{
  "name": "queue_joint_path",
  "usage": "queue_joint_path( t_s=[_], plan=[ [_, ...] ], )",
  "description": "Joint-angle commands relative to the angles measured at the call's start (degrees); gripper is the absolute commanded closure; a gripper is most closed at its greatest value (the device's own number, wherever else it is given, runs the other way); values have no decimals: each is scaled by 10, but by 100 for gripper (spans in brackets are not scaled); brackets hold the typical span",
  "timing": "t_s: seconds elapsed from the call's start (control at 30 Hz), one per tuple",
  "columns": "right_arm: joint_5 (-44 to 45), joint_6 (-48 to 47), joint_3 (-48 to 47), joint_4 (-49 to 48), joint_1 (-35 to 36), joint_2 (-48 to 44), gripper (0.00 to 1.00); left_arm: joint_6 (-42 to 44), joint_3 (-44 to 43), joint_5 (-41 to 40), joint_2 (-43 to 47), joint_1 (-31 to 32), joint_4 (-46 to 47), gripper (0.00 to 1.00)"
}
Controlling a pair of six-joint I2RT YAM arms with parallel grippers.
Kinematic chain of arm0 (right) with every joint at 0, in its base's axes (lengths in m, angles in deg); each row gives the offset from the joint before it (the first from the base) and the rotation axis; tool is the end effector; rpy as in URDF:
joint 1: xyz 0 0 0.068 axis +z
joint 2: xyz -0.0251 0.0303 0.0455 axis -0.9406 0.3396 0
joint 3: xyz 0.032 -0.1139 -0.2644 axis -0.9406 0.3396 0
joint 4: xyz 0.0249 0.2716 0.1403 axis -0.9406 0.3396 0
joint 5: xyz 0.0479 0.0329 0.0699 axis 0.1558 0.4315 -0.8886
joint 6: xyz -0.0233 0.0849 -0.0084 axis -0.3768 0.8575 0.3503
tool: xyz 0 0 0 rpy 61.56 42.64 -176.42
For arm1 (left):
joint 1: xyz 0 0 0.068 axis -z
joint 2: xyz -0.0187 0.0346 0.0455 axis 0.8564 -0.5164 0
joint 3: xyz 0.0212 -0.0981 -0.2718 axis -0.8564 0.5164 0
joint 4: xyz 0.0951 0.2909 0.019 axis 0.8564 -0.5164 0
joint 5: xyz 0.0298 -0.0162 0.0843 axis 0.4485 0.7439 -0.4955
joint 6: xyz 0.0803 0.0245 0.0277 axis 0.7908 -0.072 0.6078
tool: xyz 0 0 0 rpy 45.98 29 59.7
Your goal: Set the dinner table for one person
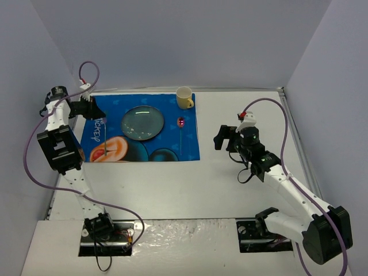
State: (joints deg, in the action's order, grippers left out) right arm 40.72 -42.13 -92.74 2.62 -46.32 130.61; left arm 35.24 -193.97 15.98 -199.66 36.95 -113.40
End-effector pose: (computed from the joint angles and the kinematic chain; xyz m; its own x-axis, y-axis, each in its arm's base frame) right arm 0.2976 0.1307 0.2726 -0.3315 0.2272 -0.9157 -0.3010 0.8944 0.3309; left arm 0.5234 0.1365 0.2389 -0.4954 0.1036 -0.8624 0.6660 0.6827 -0.3006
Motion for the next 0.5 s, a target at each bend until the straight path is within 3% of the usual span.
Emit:
queue_joint_path(
  t_s=[0.0, 0.27, 0.47],
  plan=[
    [-24, 13, -22, -18, -7, 20, 0, 65, -73, 45, -26, -6, -76, 100],
    [-31, 18, -33, -9, -10, 39, 0, 112, -152, 22, -85, -8, -148, 100],
    [-28, 18, -38, -1, -11, 45, 0, 102, -171, 24, -110, -10, -144, 100]
  ],
)
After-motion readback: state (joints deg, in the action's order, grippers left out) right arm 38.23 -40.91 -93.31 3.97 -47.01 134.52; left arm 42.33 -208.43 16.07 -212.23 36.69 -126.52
